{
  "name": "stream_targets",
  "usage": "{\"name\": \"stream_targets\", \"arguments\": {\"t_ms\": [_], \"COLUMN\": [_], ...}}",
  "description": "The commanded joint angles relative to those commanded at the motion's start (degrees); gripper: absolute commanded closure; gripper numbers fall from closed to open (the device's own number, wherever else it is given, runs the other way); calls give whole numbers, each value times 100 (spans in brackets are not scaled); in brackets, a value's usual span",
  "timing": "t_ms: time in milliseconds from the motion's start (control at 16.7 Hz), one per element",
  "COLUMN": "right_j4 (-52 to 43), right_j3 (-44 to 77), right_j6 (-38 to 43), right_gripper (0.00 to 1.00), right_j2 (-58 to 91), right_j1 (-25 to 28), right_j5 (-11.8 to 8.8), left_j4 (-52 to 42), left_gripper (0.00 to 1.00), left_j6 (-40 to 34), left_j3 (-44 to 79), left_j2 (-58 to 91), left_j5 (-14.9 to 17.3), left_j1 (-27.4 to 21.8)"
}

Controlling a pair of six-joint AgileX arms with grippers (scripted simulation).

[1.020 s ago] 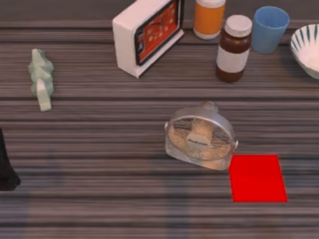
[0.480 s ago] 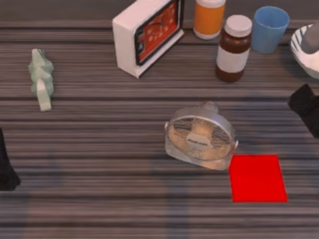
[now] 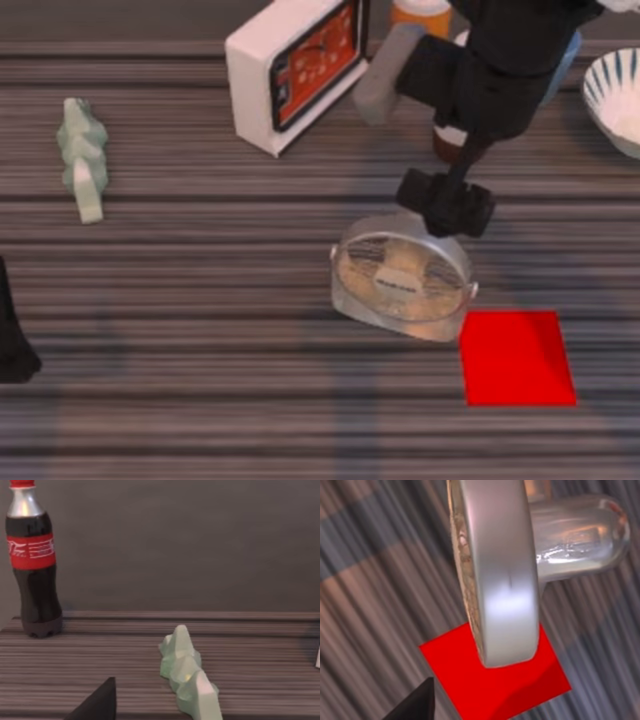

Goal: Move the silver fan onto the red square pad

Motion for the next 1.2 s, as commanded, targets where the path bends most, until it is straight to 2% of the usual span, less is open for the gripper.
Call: {"name": "stream_targets", "arguments": {"t_ms": [180,420,780,1200], "right_j4": [-620,-910,-802,290], "right_j3": [959,1402,1289,10], "right_j6": [-242,-361,-366,-354], "right_gripper": [0,0,0,0], "right_j2": [860,1217,1191,1030], "right_j1": [281,418,404,427], "right_j5": [-4,-7,-8,-9], "left_j4": [0,0,0,0], "left_gripper": [0,0,0,0], "left_j6": [0,0,0,0], "left_j3": [0,0,0,0], "left_j2": [0,0,0,0], "left_j5": [0,0,0,0], "left_j1": [0,0,0,0]}}
